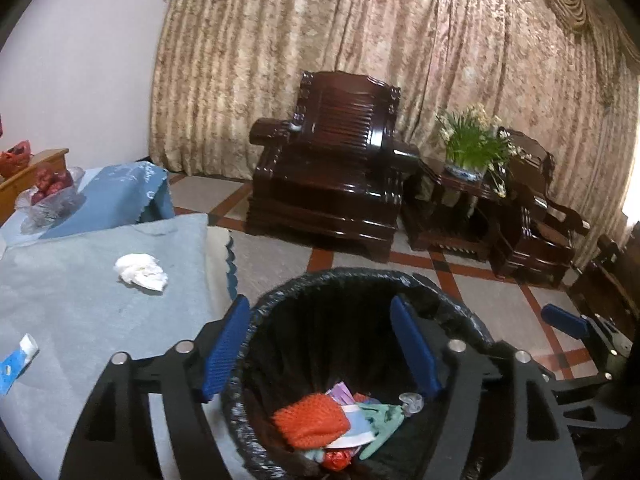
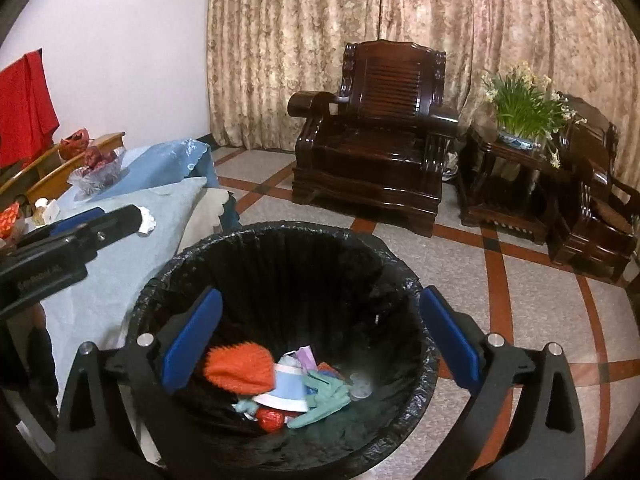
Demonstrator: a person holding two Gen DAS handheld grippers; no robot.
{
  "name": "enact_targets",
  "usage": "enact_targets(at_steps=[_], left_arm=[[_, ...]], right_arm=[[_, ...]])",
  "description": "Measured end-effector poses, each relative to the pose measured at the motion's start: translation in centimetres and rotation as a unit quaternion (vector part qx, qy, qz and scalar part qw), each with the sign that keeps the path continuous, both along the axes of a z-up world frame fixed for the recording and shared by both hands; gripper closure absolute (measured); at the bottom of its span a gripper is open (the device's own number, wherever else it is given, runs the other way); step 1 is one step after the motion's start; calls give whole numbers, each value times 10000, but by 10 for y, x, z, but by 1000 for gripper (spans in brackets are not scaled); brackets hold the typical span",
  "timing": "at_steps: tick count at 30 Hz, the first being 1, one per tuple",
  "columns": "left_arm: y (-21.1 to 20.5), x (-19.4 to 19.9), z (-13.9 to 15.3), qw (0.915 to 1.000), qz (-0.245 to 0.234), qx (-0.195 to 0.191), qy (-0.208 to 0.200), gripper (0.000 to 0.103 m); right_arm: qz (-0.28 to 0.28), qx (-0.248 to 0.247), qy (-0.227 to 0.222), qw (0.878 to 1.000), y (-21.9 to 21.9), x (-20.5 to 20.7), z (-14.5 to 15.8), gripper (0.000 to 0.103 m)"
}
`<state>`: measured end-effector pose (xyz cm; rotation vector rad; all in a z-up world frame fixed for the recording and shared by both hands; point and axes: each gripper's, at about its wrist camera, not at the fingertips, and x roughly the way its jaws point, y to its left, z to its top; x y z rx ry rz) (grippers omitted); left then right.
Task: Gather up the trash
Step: 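Open the left tool over the bin while the right tool releases the cup, then return both tools to the table toward the blue tube and white tissue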
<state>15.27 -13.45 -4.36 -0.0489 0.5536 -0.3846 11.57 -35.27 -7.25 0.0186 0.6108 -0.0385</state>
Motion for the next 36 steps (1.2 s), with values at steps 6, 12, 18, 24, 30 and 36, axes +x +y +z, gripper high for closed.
enact_targets(at_steps=[6,12,18,24,30,36], left_arm=[[34,-6,11,9994,313,11,-166,22],[72,-12,13,9970,728,105,-232,22],[116,-19,5,9924,1193,231,-210,22],[171,-22,-7,9841,1706,453,-176,22],[229,-17,-28,9722,2238,690,6,22],[276,-8,-58,9604,2650,798,310,22]], right_arm=[[149,99,-127,9998,17,-4,9,6],[462,175,-192,9986,48,0,17,6],[863,189,-206,9959,91,8,21,6],[1206,248,-203,9922,134,23,21,6],[1593,258,-106,9868,186,40,13,6],[1934,206,40,9809,234,57,2,6]])
